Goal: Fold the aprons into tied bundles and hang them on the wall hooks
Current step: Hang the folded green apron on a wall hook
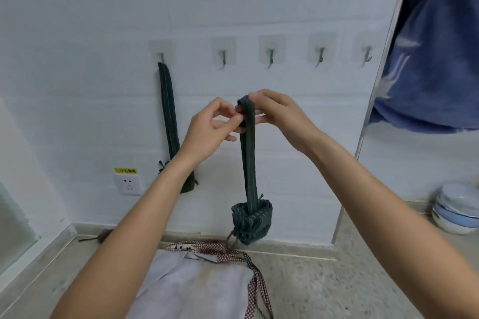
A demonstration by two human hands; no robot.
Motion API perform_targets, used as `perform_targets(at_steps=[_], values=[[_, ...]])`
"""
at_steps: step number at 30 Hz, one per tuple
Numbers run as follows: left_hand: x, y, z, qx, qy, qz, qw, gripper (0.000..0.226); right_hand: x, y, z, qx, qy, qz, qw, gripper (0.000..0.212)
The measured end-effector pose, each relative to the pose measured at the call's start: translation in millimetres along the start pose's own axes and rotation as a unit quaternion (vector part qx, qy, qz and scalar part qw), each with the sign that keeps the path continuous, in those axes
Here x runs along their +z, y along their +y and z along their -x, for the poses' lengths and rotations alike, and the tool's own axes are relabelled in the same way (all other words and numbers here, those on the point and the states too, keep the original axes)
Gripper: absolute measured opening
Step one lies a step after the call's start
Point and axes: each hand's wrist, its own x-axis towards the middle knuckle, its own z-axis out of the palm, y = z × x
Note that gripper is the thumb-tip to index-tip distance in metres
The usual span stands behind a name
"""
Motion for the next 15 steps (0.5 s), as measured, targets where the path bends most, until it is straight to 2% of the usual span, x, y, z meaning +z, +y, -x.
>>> perform_targets(at_steps=[1,3,5,8,11,13,15], values=[[-4.1,0.3,-8.5,-0.016,-0.013,0.031,0.999,0.001,1.5,-2.5,-10.3,-0.013,0.002,-0.001,1.0,0.028],[-12.3,-2.0,-21.1,-0.047,-0.029,0.063,0.996,0.016,4.5,-4.1,-26.6,-0.033,0.01,0.032,0.999,0.033],[-24.9,-4.1,-35.0,-0.036,-0.014,0.054,0.998,0.019,9.4,0.9,-46.3,-0.078,0.062,0.18,0.979,0.038],[-44.1,-8.3,-64.7,-0.016,0.049,0.038,0.998,0.016,16.3,12.2,-81.2,-0.171,0.152,0.434,0.871,0.037],[-49.6,-10.9,-98.1,0.0,0.074,0.005,0.997,0.016,14.0,12.8,-109.9,-0.219,0.222,0.541,0.781,0.032],[-54.1,-24.2,-121.0,-0.001,0.094,-0.024,0.995,0.016,14.7,14.2,-129.2,-0.226,0.234,0.568,0.756,0.03],[-56.9,-39.0,-136.6,-0.02,0.118,-0.046,0.992,0.015,16.4,17.0,-142.1,-0.218,0.226,0.582,0.75,0.029]])
